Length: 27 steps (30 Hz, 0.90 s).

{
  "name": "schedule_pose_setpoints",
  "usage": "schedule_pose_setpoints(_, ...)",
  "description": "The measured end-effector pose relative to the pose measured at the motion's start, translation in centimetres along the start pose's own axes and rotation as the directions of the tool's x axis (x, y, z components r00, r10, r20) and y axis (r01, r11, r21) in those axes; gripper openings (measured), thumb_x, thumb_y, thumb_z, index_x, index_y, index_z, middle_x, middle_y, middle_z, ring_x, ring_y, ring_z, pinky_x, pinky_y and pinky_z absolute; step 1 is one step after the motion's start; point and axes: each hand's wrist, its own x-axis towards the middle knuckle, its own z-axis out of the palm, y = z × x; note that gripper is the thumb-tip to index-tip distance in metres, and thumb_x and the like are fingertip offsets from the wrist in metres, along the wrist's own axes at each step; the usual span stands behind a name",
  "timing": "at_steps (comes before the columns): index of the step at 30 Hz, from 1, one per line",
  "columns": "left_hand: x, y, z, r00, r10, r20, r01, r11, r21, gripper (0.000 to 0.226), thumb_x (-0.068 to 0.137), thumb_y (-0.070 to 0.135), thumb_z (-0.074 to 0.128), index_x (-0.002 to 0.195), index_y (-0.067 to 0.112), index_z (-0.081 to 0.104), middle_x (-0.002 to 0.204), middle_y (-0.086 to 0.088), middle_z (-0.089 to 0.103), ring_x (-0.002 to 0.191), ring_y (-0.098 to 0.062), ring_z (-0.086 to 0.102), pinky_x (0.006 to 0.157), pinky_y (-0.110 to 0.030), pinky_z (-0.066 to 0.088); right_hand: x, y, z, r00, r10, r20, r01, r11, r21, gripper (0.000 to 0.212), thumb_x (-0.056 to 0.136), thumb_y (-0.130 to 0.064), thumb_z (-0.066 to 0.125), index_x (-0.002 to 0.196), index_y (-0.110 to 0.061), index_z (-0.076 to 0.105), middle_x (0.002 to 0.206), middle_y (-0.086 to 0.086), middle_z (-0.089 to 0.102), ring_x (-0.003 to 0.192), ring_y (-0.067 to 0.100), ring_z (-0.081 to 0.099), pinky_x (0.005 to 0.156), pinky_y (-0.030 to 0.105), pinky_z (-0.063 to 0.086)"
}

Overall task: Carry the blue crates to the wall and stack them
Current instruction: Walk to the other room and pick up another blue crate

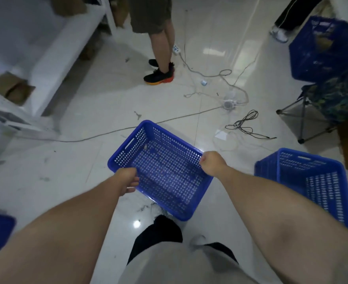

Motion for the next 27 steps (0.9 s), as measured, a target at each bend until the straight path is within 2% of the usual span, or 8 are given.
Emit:
schedule_pose_setpoints(3, 2.8, 1.3, -0.1, 1.0, -0.031, 0.0, 0.031, 0.998, -0.045, 0.031, 0.095, 0.012, 0.041, 0.121, 0.002, 0.053, 0.112, -0.016, 0.062, 0.101, -0.028, 0.063, 0.082, -0.038, 0.05, 2.6, -2.7, 0.2, 0.999, -0.024, -0.041, 0.027, 0.997, 0.068, 0.03, 0.091, -0.013, 0.041, 0.096, 0.0, 0.067, 0.099, 0.016, 0.068, 0.092, 0.032, 0.063, 0.084, 0.04, 0.054)
schedule_pose_setpoints(7, 5.3, 2.1, 0.7, 0.994, -0.101, 0.044, 0.104, 0.993, -0.06, 0.017, 0.094, 0.008, 0.038, 0.082, 0.009, 0.051, 0.076, -0.007, 0.052, 0.061, -0.017, 0.044, 0.059, -0.03, 0.041, 5.2, -4.8, 0.9, 0.999, -0.039, -0.032, 0.042, 0.997, 0.071, 0.027, 0.09, -0.008, 0.043, 0.098, 0.001, 0.067, 0.1, 0.017, 0.068, 0.093, 0.031, 0.064, 0.087, 0.043, 0.054)
schedule_pose_setpoints(10, 7.9, 1.6, 0.9, 0.991, -0.117, 0.06, 0.123, 0.987, -0.102, 0.025, 0.095, 0.014, 0.042, 0.11, 0.004, 0.058, 0.111, -0.015, 0.064, 0.102, -0.027, 0.062, 0.086, -0.037, 0.045, 8.0, -4.6, 1.8, 0.999, -0.039, -0.028, 0.039, 0.999, 0.021, 0.023, 0.088, -0.003, 0.047, 0.096, 0.001, 0.068, 0.099, 0.017, 0.067, 0.09, 0.033, 0.064, 0.084, 0.042, 0.055)
schedule_pose_setpoints(12, 9.1, 0.7, 0.8, 0.986, -0.16, 0.053, 0.164, 0.98, -0.108, 0.035, 0.095, 0.019, 0.044, 0.125, 0.004, 0.053, 0.136, -0.017, 0.056, 0.126, -0.03, 0.053, 0.099, -0.039, 0.042, 10.1, -4.0, 2.6, 0.999, -0.046, -0.008, 0.046, 0.999, 0.01, 0.021, 0.083, 0.003, 0.049, 0.091, 0.004, 0.069, 0.098, 0.02, 0.066, 0.087, 0.036, 0.064, 0.079, 0.042, 0.056)
schedule_pose_setpoints(20, 22.3, -7.6, 1.4, 0.93, -0.353, -0.103, 0.317, 0.911, -0.263, 0.018, 0.094, 0.015, 0.047, 0.077, 0.015, 0.053, 0.106, -0.01, 0.056, 0.075, -0.017, 0.054, 0.088, -0.035, 0.039, 23.9, 0.2, 10.7, 0.972, -0.022, 0.232, 0.072, 0.975, -0.209, 0.017, 0.088, -0.009, 0.051, 0.075, -0.013, 0.061, 0.088, 0.007, 0.06, 0.086, 0.023, 0.055, 0.084, 0.036, 0.051)
schedule_pose_setpoints(23, 28.0, -11.1, 2.4, 0.903, -0.417, -0.101, 0.365, 0.871, -0.33, 0.014, 0.094, 0.007, 0.048, 0.083, 0.011, 0.056, 0.108, -0.009, 0.054, 0.09, -0.02, 0.056, 0.086, -0.029, 0.043, 29.3, 1.5, 13.8, 0.934, -0.037, 0.356, 0.155, 0.939, -0.308, 0.033, 0.093, -0.007, 0.042, 0.06, -0.011, 0.045, 0.074, 0.008, 0.052, 0.09, 0.034, 0.06, 0.072, 0.037, 0.044)
schedule_pose_setpoints(26, 34.0, -13.5, 4.1, 0.898, -0.422, -0.121, 0.36, 0.866, -0.348, 0.027, 0.094, 0.004, 0.05, 0.12, 0.001, 0.057, 0.102, -0.008, 0.051, 0.095, -0.019, 0.051, 0.082, -0.022, 0.046, 35.1, 3.2, 16.7, 0.953, -0.065, 0.296, 0.155, 0.944, -0.29, 0.018, 0.091, -0.016, 0.047, 0.102, -0.004, 0.055, 0.103, 0.016, 0.056, 0.108, 0.034, 0.056, 0.076, 0.034, 0.043)
schedule_pose_setpoints(27, 35.6, -14.1, 4.8, 0.897, -0.415, -0.155, 0.343, 0.871, -0.351, 0.031, 0.094, 0.009, 0.052, 0.125, 0.004, 0.056, 0.104, -0.008, 0.05, 0.088, -0.019, 0.051, 0.085, -0.027, 0.045, 36.6, 3.8, 17.4, 0.971, -0.06, 0.234, 0.128, 0.949, -0.289, 0.038, 0.088, -0.023, 0.051, 0.122, -0.006, 0.048, 0.118, 0.016, 0.052, 0.114, 0.034, 0.052, 0.086, 0.036, 0.044)
